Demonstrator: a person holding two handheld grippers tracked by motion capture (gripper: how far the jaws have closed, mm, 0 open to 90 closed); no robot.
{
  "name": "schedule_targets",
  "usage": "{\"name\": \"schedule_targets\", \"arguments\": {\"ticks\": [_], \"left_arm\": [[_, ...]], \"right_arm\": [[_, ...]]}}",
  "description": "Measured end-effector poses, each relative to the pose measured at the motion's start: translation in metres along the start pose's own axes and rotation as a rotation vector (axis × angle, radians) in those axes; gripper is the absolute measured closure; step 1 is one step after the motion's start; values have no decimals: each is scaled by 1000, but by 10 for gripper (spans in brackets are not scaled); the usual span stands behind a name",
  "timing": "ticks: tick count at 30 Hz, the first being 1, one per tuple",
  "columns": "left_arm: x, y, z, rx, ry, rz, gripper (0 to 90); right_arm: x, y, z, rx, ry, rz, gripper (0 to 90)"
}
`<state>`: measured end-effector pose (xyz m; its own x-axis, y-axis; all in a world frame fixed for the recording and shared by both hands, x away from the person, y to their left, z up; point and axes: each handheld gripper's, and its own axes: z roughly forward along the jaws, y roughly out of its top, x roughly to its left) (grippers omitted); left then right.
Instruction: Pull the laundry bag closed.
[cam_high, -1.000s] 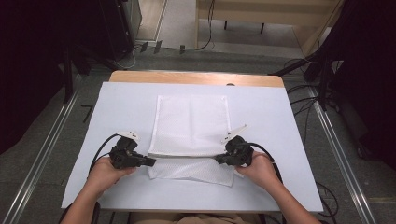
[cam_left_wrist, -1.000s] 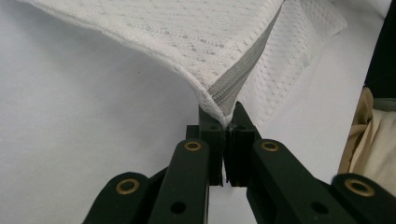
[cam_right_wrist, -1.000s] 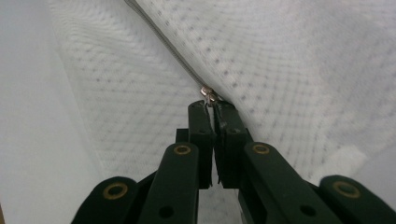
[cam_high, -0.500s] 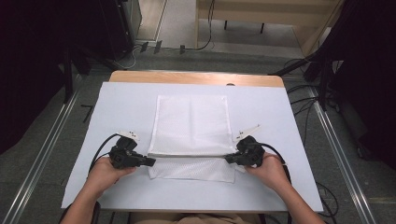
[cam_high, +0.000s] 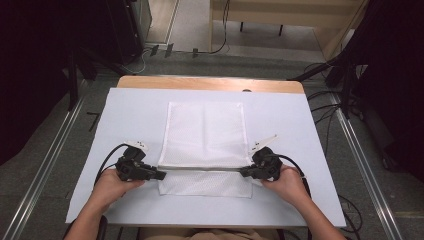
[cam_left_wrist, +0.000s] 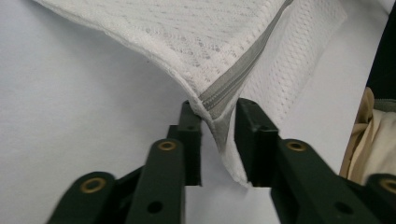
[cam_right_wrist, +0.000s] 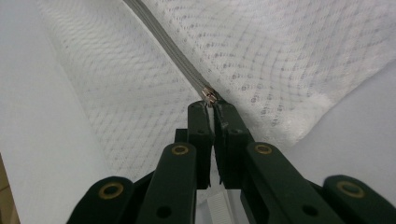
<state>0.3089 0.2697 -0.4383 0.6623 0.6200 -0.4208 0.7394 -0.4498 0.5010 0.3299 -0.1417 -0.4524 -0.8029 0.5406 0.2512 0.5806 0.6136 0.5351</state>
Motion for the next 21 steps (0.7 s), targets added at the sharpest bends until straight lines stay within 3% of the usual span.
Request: {"name": "schedule_targets", "arguments": {"ticks": [4,7,10,14,18,21], "left_arm": [[2,1,-3,-36,19,-8,505],[2,0,-5,-51,43,-8,460],[3,0,-8,-97,62,0,430],[5,-1,-16,-163,112,4,406],[10,-2,-24,-217,170,-32,388],[15,-4,-27,-245,204,-55,374]], "right_arm": [[-1,1,-6,-52,5,2,771],[-2,0,-10,-84,-1,-5,729],[-3,0,-11,-96,-7,-7,690],[-5,0,-14,-151,-34,-14,579],[-13,-2,-19,-196,-67,3,521],[-18,-4,-22,-209,-73,29,545]]}}
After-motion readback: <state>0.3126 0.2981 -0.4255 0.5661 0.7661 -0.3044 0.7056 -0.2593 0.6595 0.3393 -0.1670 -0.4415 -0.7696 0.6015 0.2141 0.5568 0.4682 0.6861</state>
